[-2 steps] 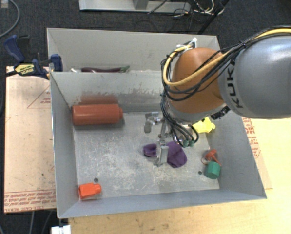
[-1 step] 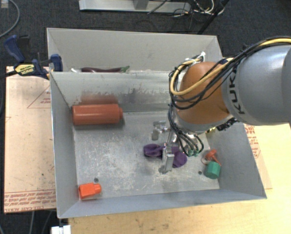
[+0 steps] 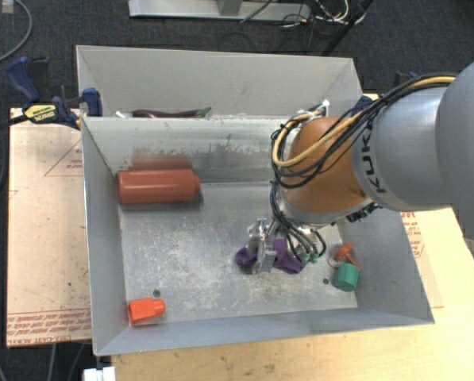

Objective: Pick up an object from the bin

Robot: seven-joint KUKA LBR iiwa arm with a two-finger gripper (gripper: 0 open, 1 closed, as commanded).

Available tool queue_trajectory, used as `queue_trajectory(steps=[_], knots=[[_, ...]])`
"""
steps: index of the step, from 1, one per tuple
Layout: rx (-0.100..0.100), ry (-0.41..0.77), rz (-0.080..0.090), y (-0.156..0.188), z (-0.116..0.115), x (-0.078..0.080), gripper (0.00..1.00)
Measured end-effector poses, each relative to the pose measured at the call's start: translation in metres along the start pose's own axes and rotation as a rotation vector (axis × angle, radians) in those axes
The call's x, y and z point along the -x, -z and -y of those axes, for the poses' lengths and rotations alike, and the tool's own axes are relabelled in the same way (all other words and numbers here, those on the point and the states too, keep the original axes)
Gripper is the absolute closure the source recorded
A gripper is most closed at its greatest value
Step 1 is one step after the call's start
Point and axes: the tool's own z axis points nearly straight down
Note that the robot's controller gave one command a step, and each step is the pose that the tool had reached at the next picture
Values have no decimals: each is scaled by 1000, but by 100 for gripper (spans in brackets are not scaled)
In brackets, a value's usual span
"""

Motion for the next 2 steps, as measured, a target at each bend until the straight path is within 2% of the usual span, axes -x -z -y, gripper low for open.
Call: queue_trajectory(steps=[1, 2], knots=[[0, 0, 0, 0, 0, 0, 100], [1, 43, 3, 119, -5, 10, 100]])
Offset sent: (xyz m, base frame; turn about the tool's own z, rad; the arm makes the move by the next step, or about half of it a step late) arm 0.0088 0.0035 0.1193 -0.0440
